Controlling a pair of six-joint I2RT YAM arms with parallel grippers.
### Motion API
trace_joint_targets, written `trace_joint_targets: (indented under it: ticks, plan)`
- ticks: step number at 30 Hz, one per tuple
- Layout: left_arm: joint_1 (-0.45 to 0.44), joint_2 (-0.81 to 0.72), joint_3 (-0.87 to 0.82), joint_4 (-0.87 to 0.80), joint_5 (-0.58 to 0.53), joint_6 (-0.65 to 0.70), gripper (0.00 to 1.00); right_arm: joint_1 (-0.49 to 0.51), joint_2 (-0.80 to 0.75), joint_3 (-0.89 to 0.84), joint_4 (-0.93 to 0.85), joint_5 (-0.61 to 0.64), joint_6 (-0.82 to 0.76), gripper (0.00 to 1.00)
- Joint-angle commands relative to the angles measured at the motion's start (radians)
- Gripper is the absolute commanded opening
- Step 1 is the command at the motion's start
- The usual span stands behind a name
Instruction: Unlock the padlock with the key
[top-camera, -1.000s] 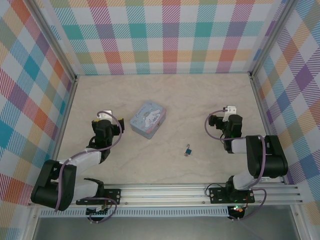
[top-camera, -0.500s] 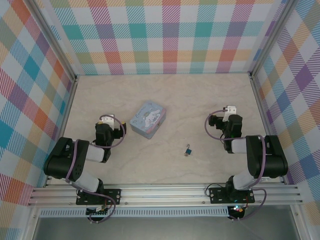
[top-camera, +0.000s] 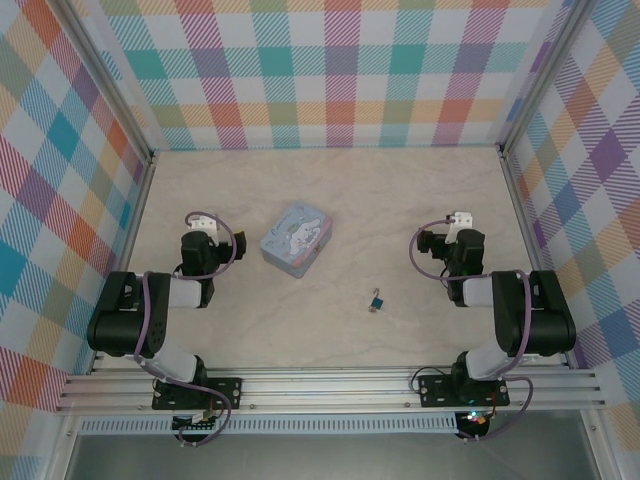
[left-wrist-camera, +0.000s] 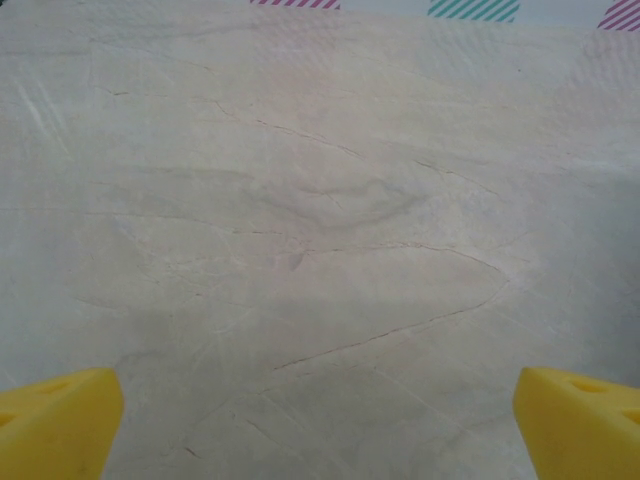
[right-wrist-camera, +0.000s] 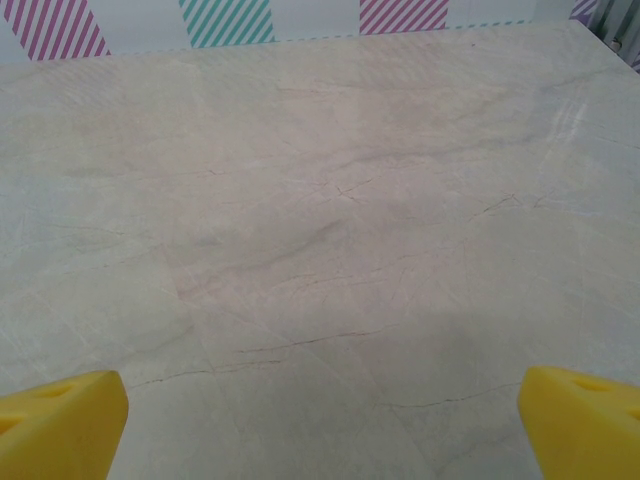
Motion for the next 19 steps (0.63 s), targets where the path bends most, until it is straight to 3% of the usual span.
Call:
trace_joint_targets:
  ticks: [1,19]
  plan:
    - [-0.002,0.003,0.006,-0.005,0.017,-0.014,1.00,0.002,-0.010,0.003,0.014,-0.017,0.014,1.00]
    - [-0.004,0.003,0.006,-0.007,0.015,-0.012,1.00,0.001,-0.008,0.012,-0.002,-0.050,0.001,1.00]
